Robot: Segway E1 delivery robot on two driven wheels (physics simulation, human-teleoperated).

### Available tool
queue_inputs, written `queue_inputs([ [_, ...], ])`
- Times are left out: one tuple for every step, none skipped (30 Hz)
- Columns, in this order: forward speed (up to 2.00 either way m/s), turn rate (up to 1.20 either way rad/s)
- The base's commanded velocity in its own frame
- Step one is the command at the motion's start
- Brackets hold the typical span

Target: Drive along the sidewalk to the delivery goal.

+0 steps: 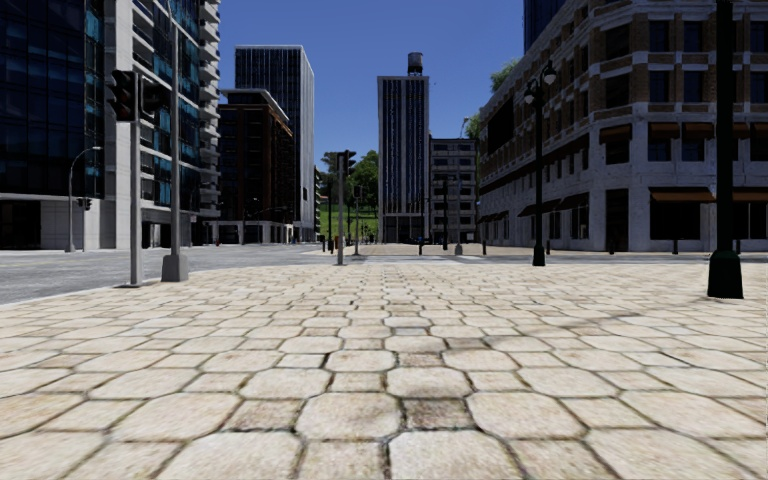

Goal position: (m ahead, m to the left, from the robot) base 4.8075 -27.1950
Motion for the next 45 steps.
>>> queue_inputs([
  [2.0,0.0],
  [2.0,0.0],
  [2.0,0.0],
  [2.0,0.0],
  [2.0,0.0],
  [2.0,0.0],
  [2.0,0.0],
  [2.0,0.0],
  [2.0,0.0],
  [2.0,0.0],
  [2.0,0.0],
  [2.0,0.0],
  [2.0,0.0],
  [2.0,0.0],
  [2.0,0.0],
  [2.0,0.0],
  [2.0,0.0],
  [2.0,0.0],
  [2.0,0.0],
  [2.0,0.0],
  [2.0,0.0],
  [2.0,0.0],
  [2.0,0.0],
  [2.0,0.0],
  [2.0,0.0],
  [2.0,0.0],
  [2.0,0.0],
  [2.0,0.0],
  [2.0,0.0],
  [2.0,0.0],
  [2.0,0.0],
  [2.0,0.0],
  [2.0,0.0],
  [2.0,0.0],
  [2.0,0.0],
  [2.0,0.0],
  [2.0,0.0],
  [2.0,0.0],
  [2.0,0.0],
  [2.0,0.0],
  [2.0,0.0],
  [2.0,0.0],
  [2.0,0.0],
  [2.0,0.0],
  [2.0,0.0],
])
